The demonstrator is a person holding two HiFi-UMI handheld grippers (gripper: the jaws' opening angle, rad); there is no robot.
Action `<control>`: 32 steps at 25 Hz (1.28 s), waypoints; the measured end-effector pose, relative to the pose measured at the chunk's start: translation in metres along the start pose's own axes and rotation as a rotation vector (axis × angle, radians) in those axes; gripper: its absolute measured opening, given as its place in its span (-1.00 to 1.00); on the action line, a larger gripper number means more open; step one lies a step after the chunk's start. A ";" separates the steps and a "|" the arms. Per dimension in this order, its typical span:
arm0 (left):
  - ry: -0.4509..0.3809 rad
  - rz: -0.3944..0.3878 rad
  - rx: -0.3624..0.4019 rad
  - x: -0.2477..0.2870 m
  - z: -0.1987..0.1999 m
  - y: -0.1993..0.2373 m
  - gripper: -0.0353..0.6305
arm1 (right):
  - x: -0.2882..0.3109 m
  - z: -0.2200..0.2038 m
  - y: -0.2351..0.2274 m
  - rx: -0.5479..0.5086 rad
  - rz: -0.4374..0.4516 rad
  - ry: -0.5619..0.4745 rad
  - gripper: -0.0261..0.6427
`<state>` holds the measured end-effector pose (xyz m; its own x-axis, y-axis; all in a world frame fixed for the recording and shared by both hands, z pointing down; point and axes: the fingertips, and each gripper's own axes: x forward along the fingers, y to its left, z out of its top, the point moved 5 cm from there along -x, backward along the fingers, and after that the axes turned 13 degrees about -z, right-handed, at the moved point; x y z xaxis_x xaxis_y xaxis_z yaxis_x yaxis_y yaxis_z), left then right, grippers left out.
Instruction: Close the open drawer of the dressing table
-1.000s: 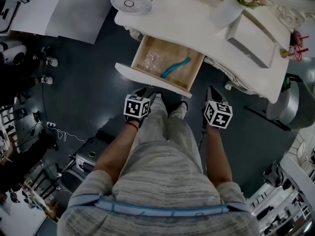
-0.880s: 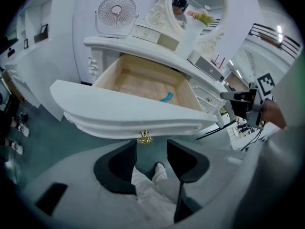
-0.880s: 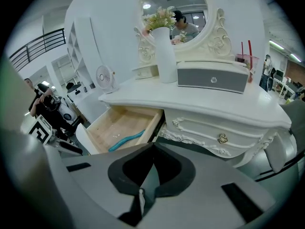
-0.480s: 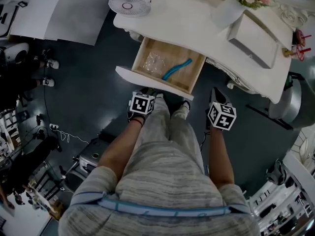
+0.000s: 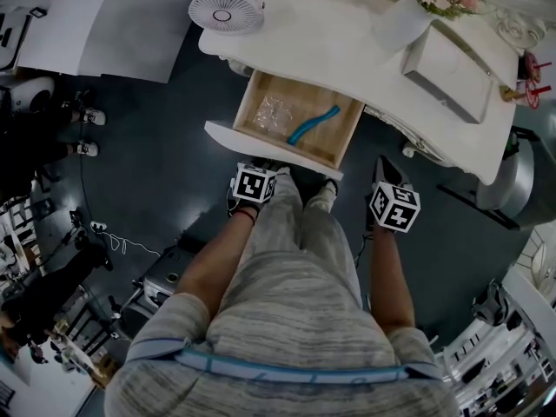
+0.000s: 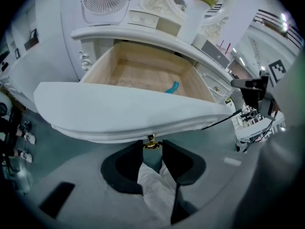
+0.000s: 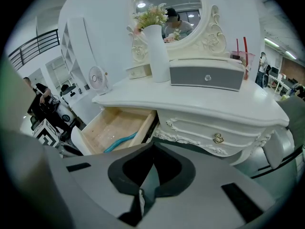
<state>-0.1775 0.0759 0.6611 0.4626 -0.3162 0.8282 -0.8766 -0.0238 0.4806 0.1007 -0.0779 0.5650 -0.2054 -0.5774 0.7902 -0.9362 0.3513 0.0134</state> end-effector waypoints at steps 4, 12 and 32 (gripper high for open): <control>0.003 -0.001 0.010 0.001 0.008 -0.001 -0.48 | 0.000 0.002 -0.004 0.008 -0.008 0.001 -0.89; 0.000 0.001 0.035 0.009 0.033 0.004 -0.49 | 0.002 0.002 -0.015 0.028 -0.030 0.011 -0.89; -0.016 -0.008 0.087 0.032 0.114 0.010 -0.49 | 0.015 0.021 -0.033 0.079 -0.064 0.019 -0.89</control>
<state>-0.1863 -0.0421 0.6597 0.4686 -0.3305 0.8193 -0.8812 -0.1087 0.4601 0.1224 -0.1136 0.5640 -0.1400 -0.5827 0.8005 -0.9670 0.2543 0.0160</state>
